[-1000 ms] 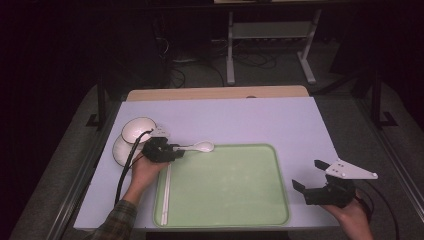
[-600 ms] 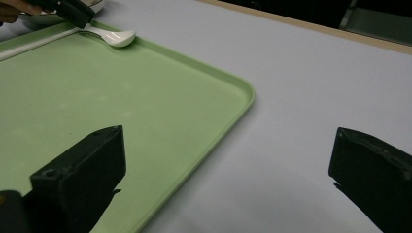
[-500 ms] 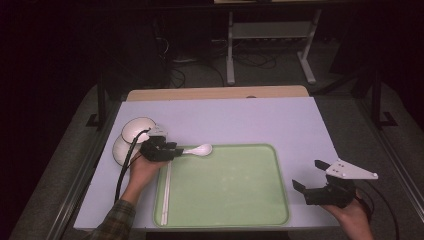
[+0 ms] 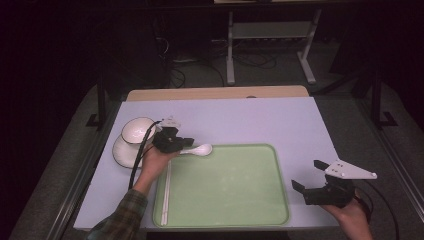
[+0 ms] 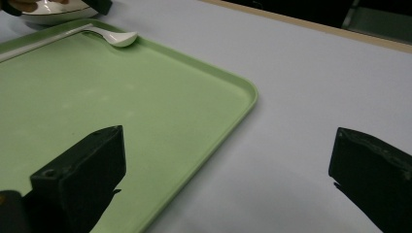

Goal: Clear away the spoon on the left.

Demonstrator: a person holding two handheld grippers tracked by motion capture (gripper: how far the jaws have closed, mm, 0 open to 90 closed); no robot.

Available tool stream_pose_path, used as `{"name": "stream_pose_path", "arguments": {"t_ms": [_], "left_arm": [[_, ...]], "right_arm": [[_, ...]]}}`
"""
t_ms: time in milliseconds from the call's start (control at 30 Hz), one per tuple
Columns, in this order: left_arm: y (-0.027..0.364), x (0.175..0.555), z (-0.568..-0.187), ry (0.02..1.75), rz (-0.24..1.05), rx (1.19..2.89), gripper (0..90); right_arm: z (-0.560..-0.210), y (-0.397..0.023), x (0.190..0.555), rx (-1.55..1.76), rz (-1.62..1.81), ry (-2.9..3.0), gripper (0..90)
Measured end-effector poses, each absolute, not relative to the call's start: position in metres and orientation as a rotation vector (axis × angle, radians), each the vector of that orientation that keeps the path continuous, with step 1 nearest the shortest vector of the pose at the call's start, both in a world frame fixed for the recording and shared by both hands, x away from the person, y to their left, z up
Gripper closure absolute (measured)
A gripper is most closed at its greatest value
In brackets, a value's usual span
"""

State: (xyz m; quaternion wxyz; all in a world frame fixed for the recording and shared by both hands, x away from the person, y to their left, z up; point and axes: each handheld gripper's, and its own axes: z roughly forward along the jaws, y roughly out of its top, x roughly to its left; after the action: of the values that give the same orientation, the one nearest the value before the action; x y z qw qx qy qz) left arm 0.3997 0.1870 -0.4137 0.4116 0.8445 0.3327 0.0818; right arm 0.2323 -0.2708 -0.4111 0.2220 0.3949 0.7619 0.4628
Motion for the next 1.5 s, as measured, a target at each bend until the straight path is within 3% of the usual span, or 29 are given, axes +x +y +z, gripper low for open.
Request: {"name": "stream_pose_path", "arguments": {"t_ms": [500, 1500], "left_arm": [[0.138, 0.426, -0.428, 0.803, 0.178, 2.193, 89.9], [0.144, 0.388, -0.439, 0.747, 0.061, 2.278, 90.0]], "right_arm": [[-0.411, -0.275, 0.232, 1.095, 1.293, 2.098, 0.0], [-0.409, -0.275, 0.230, 1.097, 1.291, 2.088, 0.0]]}}
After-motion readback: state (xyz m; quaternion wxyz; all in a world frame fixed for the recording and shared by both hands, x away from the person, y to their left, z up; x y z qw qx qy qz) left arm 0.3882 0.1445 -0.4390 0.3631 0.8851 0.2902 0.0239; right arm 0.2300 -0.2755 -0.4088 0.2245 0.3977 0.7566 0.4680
